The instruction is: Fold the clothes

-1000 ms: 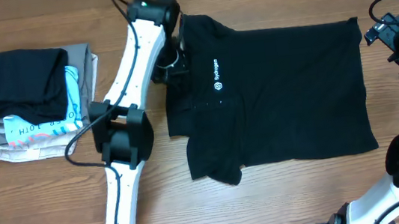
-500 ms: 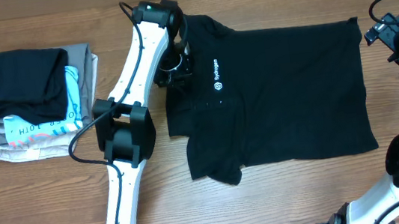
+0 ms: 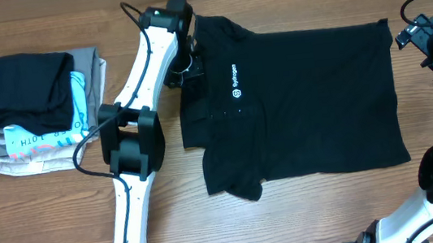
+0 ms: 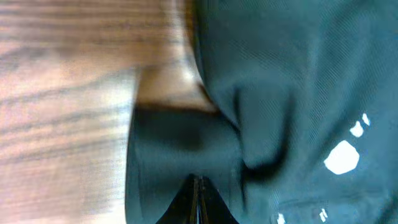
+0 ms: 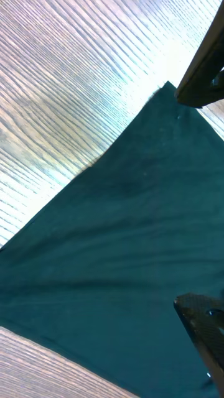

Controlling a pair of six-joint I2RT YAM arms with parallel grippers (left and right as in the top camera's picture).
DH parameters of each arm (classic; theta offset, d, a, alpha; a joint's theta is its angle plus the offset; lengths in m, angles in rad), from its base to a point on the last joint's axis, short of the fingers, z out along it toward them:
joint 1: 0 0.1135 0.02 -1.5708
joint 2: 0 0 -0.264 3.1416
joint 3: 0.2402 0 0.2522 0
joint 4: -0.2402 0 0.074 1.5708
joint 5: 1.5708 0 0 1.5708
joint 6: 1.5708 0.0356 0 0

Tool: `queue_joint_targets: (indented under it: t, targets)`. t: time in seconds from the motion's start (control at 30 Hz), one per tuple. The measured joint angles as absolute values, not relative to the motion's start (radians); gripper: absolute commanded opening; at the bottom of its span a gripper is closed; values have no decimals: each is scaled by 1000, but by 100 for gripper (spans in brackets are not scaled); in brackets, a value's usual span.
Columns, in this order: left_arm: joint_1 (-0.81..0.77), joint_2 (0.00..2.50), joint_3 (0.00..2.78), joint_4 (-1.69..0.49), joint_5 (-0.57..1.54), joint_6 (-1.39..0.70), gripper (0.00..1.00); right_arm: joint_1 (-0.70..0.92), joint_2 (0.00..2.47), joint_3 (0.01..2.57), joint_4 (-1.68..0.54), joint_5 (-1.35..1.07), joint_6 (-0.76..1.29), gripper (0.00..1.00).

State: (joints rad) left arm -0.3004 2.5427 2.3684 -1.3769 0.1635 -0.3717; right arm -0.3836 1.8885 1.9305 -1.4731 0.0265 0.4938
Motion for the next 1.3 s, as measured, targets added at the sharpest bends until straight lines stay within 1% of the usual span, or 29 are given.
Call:
queue_joint_targets:
  t: [0.23,0.47,0.6,0.77,0.93,1.03,1.17,1.3]
  targets:
    - [-294,2553,2269,-1246,160,-391,4,-384,1888,1930,-1473,27,494,100]
    - [-290,2513,2183,-1184,118,-446,4,-384,1888,1930,-1473,27,493,100]
    - [-246,2490,2140,-1189,88,-462,4,-384,1888,1930,-1473,27,494,100]
    - [-139,2483,2127,-1189,76,-461,4,-384,1888,1930,-1473,27,494,100]
    - [-53,2482,2126,-1127,59,-414,4,-384,1888,1930,-1473,27,494,100]
    - [-31,2482,2126,-1086,47,-392,4,-384,1888,1930,-1473,27,494,100]
    - [-30,2497,2167,-1105,47,-369,4,-384,1888,1930,-1474,27,494,100]
    - [-30,2527,2283,-1211,47,-359,4,-384,1888,1930,-1473,27,493,100]
